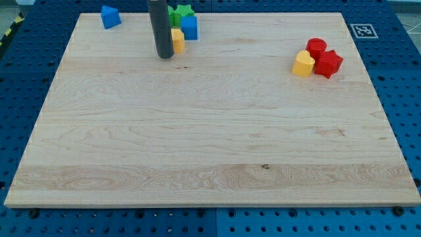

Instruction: Move the yellow hexagon closer to the green star

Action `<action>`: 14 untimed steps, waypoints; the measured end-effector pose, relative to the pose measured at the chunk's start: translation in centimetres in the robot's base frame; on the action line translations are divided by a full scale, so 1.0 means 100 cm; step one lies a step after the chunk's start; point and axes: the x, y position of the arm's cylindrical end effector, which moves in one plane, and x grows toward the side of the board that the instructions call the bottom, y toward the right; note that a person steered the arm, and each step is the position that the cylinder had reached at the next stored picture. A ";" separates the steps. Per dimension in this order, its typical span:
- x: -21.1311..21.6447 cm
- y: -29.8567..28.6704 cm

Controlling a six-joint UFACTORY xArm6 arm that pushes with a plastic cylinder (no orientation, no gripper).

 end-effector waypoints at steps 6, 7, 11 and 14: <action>-0.033 -0.024; -0.041 -0.026; -0.025 -0.001; -0.044 0.007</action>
